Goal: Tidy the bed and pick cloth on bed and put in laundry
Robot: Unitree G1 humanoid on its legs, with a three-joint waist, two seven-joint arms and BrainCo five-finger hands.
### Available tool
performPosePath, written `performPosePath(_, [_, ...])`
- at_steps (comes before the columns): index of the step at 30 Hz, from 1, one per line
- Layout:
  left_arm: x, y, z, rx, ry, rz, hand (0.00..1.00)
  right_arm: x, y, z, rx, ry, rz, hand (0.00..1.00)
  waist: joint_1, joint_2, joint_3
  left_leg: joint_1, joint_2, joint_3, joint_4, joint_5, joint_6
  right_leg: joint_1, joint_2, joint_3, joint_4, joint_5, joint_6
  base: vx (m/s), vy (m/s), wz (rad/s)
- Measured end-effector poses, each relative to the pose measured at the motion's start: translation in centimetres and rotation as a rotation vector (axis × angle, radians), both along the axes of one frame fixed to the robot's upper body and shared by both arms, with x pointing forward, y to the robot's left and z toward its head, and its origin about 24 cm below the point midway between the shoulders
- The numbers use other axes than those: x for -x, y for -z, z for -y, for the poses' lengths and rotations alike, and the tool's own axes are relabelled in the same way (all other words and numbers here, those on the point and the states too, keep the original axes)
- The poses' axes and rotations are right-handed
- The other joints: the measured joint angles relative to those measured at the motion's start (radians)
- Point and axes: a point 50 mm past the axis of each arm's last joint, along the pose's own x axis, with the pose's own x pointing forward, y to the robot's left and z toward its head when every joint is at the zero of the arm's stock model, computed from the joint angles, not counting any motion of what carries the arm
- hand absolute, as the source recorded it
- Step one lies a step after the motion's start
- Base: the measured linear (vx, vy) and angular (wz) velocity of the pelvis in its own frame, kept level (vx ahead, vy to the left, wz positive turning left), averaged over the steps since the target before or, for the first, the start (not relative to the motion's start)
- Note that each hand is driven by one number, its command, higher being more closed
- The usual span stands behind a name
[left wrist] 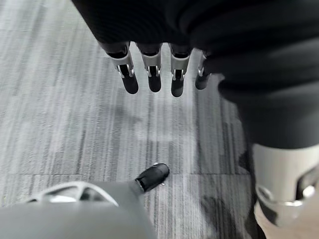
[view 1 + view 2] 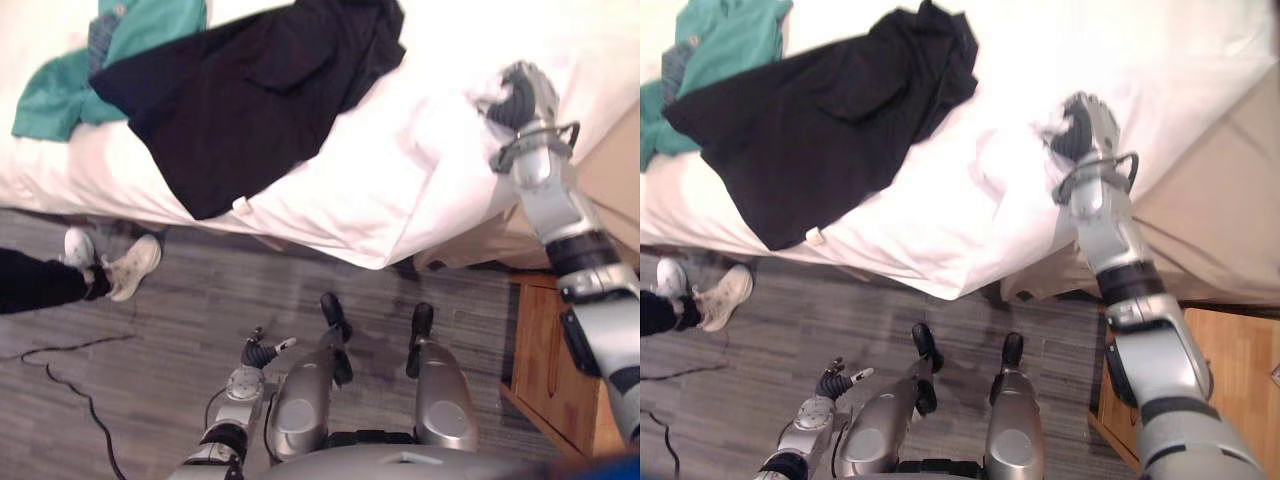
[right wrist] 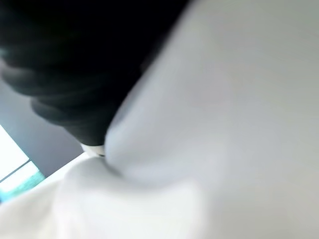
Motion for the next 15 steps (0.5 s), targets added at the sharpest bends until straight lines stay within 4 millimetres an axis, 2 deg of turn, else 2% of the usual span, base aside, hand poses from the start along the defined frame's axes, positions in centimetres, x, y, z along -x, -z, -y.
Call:
performPosePath(3, [2.0, 0.9, -0.2, -0.003, 0.003, -0.071, 0.00, 2.0, 2.7, 1.3, -0.026, 0.012, -0.045, 1.00, -0.026, -0.012, -0.068, 0.032, -0.002, 0.021, -0.007, -0.006, -0.009, 0.026, 0.009, 0.023, -0.027, 0.006, 0.006, 0.03, 0.022, -0.28])
performPosePath(6, [3.3, 1.4, -0.3, -0.016, 0.018, -0.118, 0.00, 3.8, 5.3, 2.6, -0.042, 0.042, -0.104, 1.00, -0.054, -0.022, -0.117, 0.064, 0.002, 0.026, -0.007, -0.013, -0.018, 0.054, 0.017, 0.038, -0.041, 0.008, 0.007, 0.02, -0.009, -0.23])
performPosePath(7, [3.7, 1.5, -0.3, -0.014, 0.017, -0.130, 0.00, 4.4, 6.0, 3.1, -0.048, 0.052, -0.122, 0.00, -0.055, -0.024, -0.128, 0.077, 0.006, 0.037, -0.007, -0.017, -0.024, 0.059, 0.023, 0.055, -0.044, 0.010, 0.005, 0.00, -0.025, -0.32])
performPosePath(12, [4.7, 1.9, -0.3, 0.001, 0.024, -0.167, 0.00, 6.2, 9.1, 4.3, -0.081, 0.075, -0.221, 0.00, -0.070, -0.012, -0.158, 0.115, 0.023, 0.079, -0.007, -0.030, -0.040, 0.086, 0.044, 0.097, -0.103, 0.031, 0.005, -0.03, -0.028, -0.32])
performPosePath(15, [5.5, 2.2, -0.3, 0.005, 0.008, -0.193, 0.00, 7.1, 10.1, 5.3, -0.141, 0.093, -0.250, 0.00, -0.080, 0.001, -0.171, 0.122, 0.028, 0.093, -0.005, -0.036, -0.046, 0.093, 0.049, 0.111, -0.120, 0.042, 0.005, -0.01, -0.024, -0.21])
